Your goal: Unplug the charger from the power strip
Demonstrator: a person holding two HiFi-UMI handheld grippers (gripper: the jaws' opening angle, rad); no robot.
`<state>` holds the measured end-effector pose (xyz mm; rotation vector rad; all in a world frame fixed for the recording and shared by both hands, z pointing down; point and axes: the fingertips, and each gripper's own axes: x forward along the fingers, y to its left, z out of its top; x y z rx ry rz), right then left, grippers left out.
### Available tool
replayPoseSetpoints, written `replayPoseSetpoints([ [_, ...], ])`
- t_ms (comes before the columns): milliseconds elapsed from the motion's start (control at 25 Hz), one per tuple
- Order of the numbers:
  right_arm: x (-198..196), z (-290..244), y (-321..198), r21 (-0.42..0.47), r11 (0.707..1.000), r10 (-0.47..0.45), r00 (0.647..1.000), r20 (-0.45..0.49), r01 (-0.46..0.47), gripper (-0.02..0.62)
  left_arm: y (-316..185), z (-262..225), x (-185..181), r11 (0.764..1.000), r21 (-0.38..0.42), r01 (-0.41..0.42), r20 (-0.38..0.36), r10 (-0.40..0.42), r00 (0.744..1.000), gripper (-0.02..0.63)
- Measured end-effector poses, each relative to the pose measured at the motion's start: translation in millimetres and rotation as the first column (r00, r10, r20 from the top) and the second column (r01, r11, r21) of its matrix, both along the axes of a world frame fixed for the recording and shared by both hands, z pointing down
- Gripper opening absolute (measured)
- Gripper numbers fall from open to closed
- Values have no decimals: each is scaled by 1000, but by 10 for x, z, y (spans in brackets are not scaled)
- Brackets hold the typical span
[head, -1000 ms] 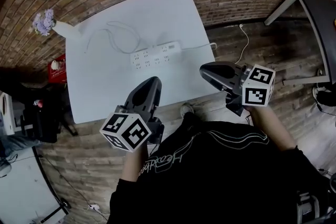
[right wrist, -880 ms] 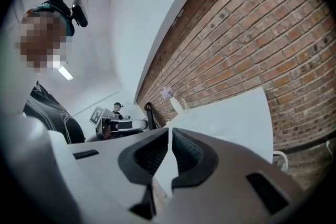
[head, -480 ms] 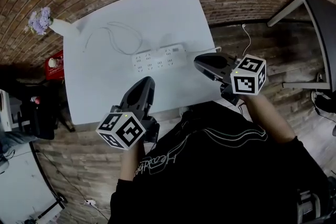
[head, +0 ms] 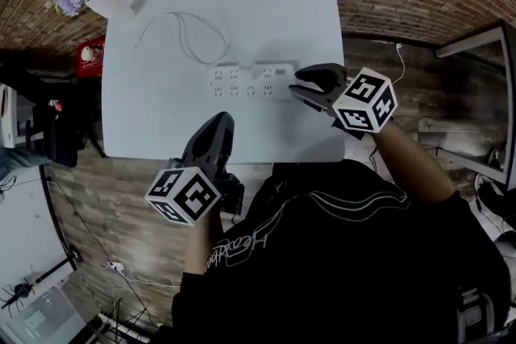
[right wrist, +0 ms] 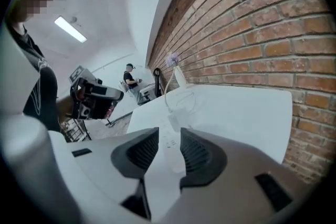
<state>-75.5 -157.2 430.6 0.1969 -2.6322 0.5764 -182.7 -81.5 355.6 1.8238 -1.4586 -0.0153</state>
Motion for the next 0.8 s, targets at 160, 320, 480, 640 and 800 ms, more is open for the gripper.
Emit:
replayPoseSetpoints([
  [160, -80, 294, -76, 101, 988, -104, 990, -99, 114, 115, -6, 134, 74, 999, -23, 46, 20, -46, 999, 5],
  [320, -151, 516, -87, 172, 956, -206, 963, -176, 236, 123, -50, 221, 139, 997, -26, 70, 43, -69, 997, 5],
  [480, -218, 654, -92, 214, 929, -258, 942, -213, 302, 124, -98, 304, 149, 995, -22, 97, 64, -96, 993, 6],
  [640, -244, 758, -49, 229, 909, -291, 924, -249, 348, 124, -141, 423, 119, 993, -30, 111, 88, -108, 990, 6],
  [800, -255, 779, -49, 258, 905, -285, 932, -224, 339, 117, -207, 563, 59, 992, -32, 123, 103, -119, 988, 6],
])
